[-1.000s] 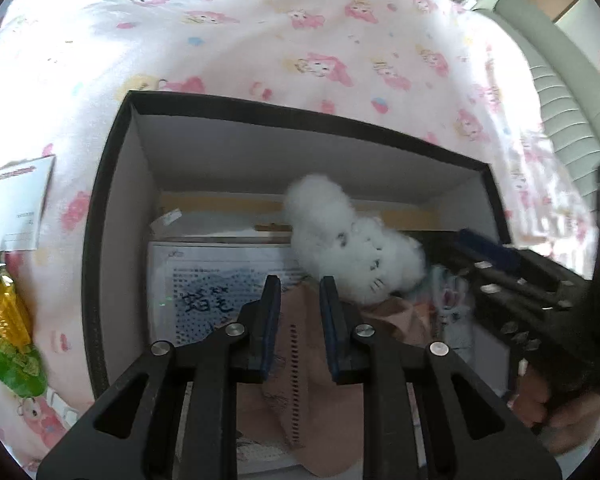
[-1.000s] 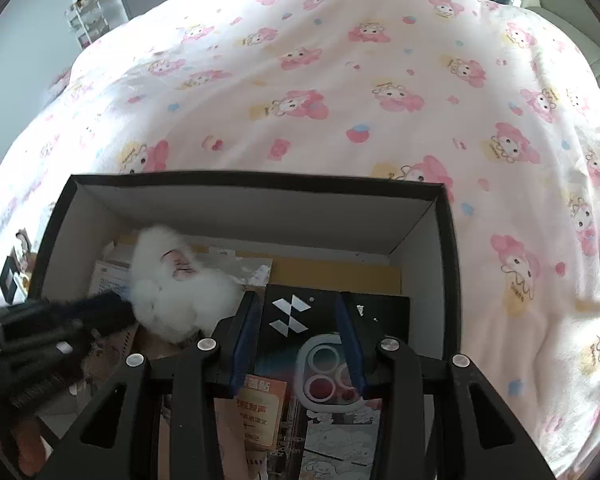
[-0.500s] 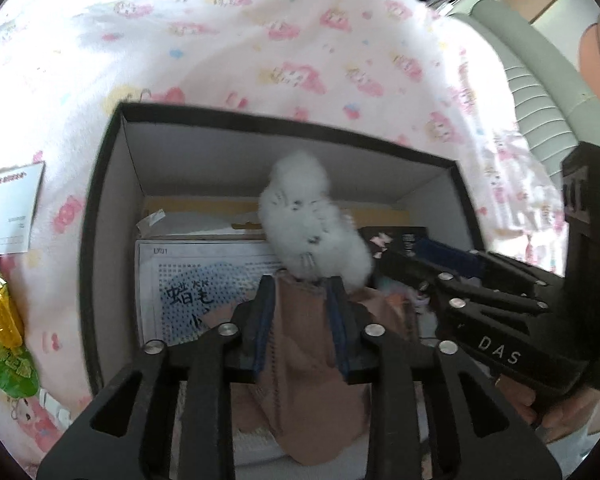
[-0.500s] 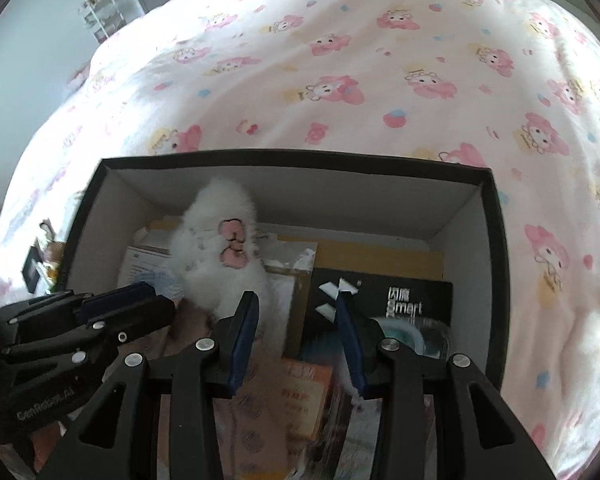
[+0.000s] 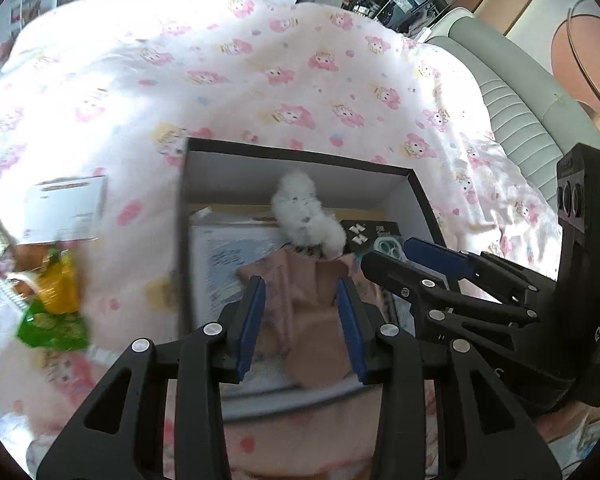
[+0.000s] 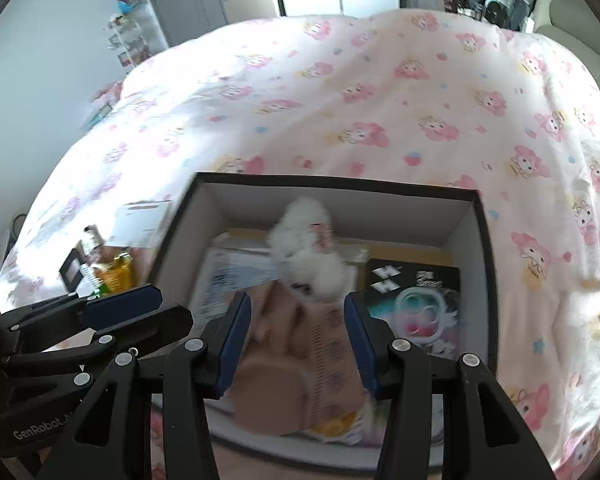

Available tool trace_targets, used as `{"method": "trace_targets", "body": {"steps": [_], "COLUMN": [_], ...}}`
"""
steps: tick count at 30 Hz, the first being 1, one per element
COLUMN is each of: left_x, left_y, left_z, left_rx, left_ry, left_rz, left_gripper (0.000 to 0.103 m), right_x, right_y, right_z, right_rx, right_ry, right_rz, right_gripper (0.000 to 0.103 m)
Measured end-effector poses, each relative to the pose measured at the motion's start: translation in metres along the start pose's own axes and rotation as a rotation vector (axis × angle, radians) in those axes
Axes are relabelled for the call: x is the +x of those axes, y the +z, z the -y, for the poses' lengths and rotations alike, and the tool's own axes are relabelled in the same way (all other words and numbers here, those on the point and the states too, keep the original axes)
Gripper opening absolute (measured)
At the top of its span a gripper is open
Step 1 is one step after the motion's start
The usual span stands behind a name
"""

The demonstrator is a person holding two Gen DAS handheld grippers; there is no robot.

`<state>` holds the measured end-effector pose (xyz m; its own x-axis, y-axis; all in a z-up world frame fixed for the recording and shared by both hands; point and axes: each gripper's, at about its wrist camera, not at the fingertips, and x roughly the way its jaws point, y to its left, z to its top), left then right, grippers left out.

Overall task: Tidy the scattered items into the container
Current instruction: 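Move the left gripper back to the items on the sheet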

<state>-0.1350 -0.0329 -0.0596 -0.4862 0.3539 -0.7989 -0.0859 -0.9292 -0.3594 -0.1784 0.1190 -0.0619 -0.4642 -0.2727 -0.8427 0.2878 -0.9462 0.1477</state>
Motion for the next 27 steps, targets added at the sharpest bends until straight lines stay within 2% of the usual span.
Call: {"method": "trace_targets", "body": {"steps": [6, 12, 18, 22, 25, 27], "left_x": [-0.045, -0.078, -0.101, -0.107, -0.11, -0.11], "left_y": [-0.027, -0.049, -0.067, -0.075, -0.081, -0.085], "left_z": [-0.027, -0.072, -0.137, -0.177, -0.204, -0.22], "left_rx": [-0.027, -0.085, -0.201, -0.254, -0.306, -0.327], "left_ry": [0.042, 0.111, 0.151, 0.19, 0.193, 0.204], "left_rz": [0.039, 0.076, 0.101, 0.103, 0.112, 0.117], "left_gripper": [0.037, 0.038, 0.038, 0.038, 0.038, 0.041], "right_x": [-0.02, -0.015, 0.012, 0.034, 0.052, 0.062], "right_y": [-0.018, -0.028, -0.024, -0.023, -0.021, -0.02], "right_z": [-0.052, -0.108, -0.178, -0.217, -0.243, -0.257], "right_rx": [-0.075, -0.134, -0.224, -0.274, -0.302, -0.325], "right_ry": [0.002, 0.073, 0.144, 0.141, 0.158, 0.172], "right_rz": [0.05, 0.026, -0.025, -0.052, -0.081, -0.09], "right_gripper": [0.044, 0.044, 0.044, 0.044, 0.044, 0.044]}}
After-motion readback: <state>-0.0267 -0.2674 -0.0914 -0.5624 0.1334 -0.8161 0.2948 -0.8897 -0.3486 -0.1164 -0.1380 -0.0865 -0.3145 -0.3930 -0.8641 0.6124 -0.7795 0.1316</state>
